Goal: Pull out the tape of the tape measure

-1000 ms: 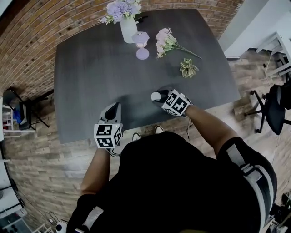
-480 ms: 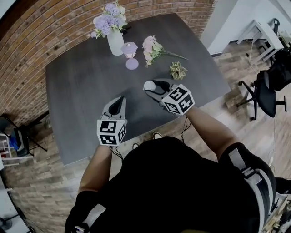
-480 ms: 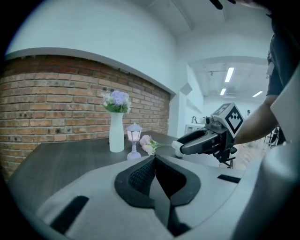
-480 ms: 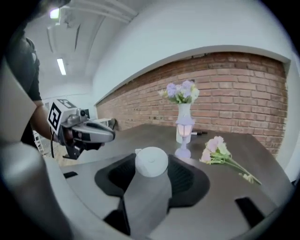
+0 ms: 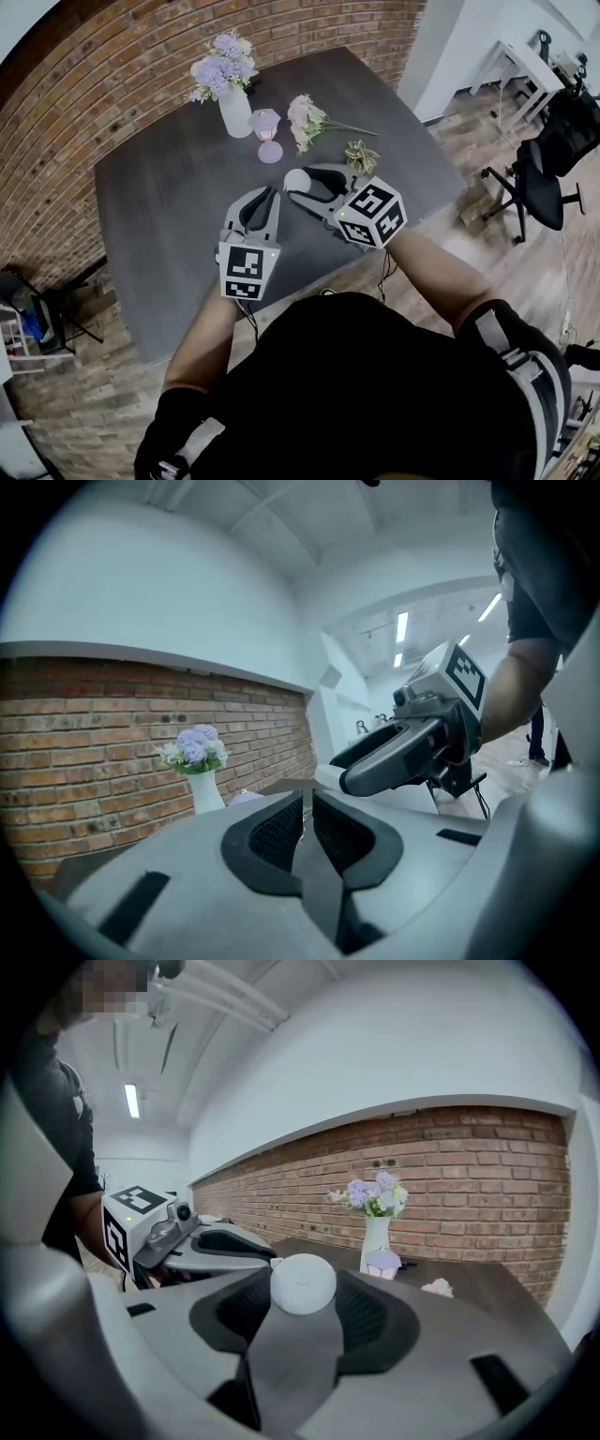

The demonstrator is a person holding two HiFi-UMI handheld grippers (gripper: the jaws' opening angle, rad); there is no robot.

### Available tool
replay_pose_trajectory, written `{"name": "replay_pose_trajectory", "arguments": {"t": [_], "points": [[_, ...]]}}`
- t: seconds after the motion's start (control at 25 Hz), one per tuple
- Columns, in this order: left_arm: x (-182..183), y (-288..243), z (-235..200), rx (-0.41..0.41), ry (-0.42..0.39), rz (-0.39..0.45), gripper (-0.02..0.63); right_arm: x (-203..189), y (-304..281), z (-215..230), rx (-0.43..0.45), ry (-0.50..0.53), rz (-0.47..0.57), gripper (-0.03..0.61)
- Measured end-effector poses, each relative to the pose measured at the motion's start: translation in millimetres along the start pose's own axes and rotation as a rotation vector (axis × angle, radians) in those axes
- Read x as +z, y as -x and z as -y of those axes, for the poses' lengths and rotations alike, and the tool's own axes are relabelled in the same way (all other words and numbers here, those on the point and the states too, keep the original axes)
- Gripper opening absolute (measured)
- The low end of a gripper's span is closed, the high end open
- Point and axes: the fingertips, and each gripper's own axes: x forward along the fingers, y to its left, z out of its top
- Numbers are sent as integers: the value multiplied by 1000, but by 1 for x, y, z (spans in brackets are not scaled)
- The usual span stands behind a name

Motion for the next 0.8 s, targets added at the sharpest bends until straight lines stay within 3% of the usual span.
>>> {"name": "replay_pose_trajectory", "arguments": {"t": [0.08,0.2,0.8], "points": [[3,0,1,-17,-16,9,16,4,0,-3,0,14,0,213],[2,1,3,-41,-43,10,80,4,0,-6,6,30,-8,213],[9,5,11,-74,-73,33,81,2,0,-8,9,73,-34,213]]}}
